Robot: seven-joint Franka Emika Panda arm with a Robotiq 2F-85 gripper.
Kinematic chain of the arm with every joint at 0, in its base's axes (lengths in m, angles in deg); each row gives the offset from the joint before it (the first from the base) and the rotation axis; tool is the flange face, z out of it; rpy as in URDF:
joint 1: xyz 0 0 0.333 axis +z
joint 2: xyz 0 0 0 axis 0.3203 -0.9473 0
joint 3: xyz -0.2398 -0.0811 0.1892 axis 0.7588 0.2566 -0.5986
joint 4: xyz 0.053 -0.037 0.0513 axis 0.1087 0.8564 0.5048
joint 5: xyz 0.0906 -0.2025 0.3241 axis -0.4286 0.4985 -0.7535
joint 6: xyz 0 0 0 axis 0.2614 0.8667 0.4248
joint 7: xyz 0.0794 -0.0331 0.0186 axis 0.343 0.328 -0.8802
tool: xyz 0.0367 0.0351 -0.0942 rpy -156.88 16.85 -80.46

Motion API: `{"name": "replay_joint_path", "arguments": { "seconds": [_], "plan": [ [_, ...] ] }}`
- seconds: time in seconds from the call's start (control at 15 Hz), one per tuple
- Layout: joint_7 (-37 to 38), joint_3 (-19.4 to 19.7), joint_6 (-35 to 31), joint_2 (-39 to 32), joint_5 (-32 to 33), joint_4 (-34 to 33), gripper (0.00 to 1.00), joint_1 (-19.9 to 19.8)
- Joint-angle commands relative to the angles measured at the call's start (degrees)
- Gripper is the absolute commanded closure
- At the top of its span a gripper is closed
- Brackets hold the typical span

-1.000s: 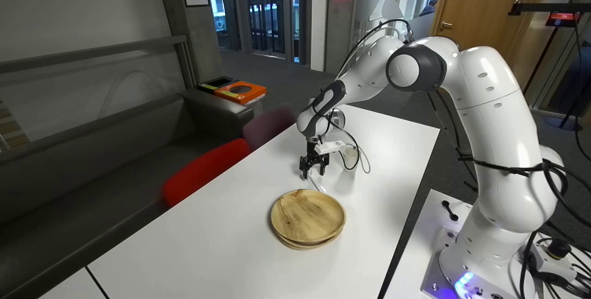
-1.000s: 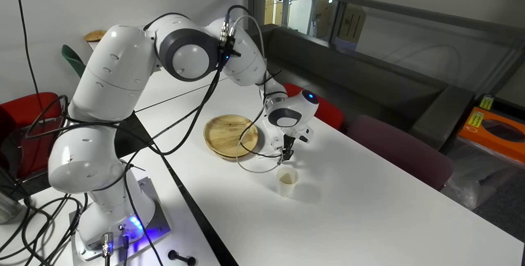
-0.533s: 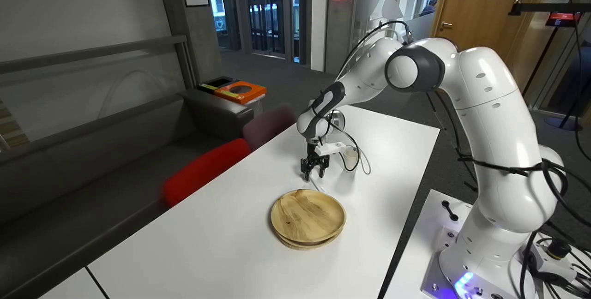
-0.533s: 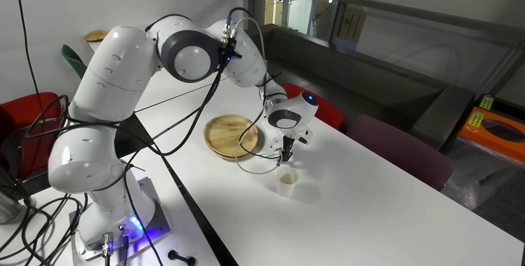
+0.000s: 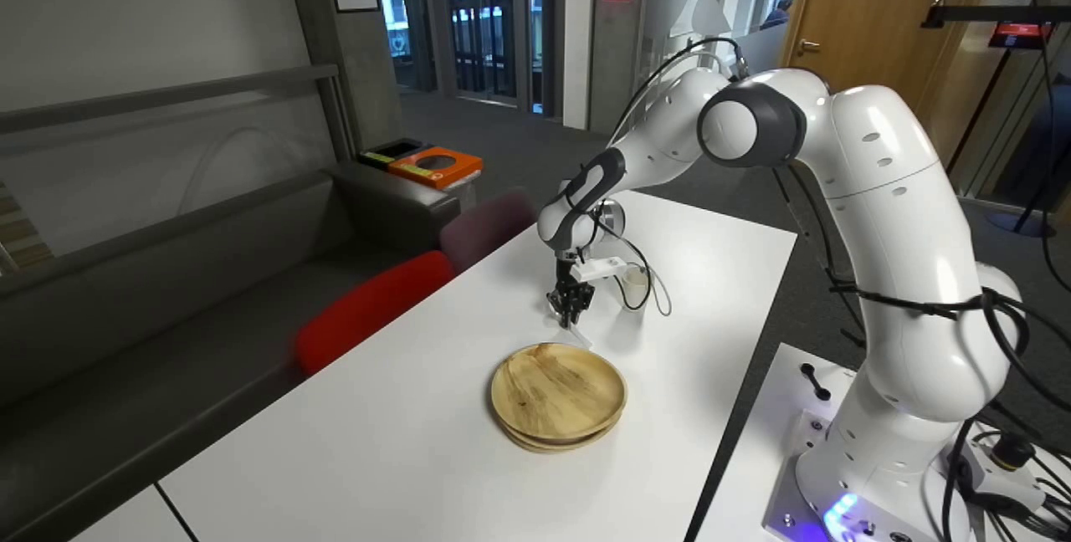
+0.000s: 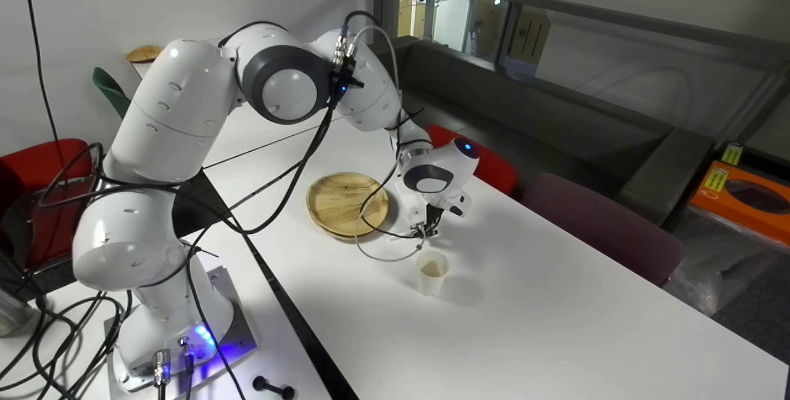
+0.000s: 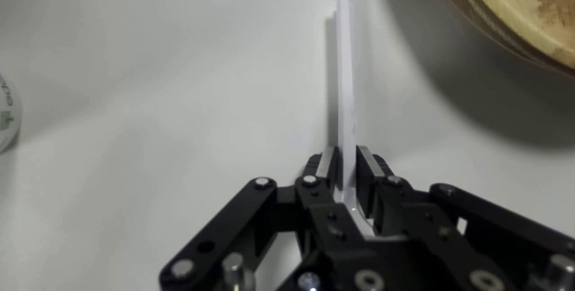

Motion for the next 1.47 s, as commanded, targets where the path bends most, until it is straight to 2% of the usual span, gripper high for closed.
{"name": "replay_joint_path", "arguments": {
  "seconds": [0.0, 0.07, 0.6, 1.07, 1.4],
  "plan": [
    [0.62, -0.25, 2.63, -0.19, 0.01, -1.62, 1.00, -0.49],
    [0.57, -0.27, 2.71, 0.00, -0.03, -1.65, 0.98, -0.50],
    [-2.64, -1.45, 0.39, 4.55, -0.03, 2.34, 0.97, -0.52],
    [-13.96, -4.96, -0.30, 18.02, -1.98, 12.94, 0.97, -1.25],
    [-20.08, -6.33, 1.76, 25.79, -5.23, 19.00, 0.97, 0.19]
  ]
}}
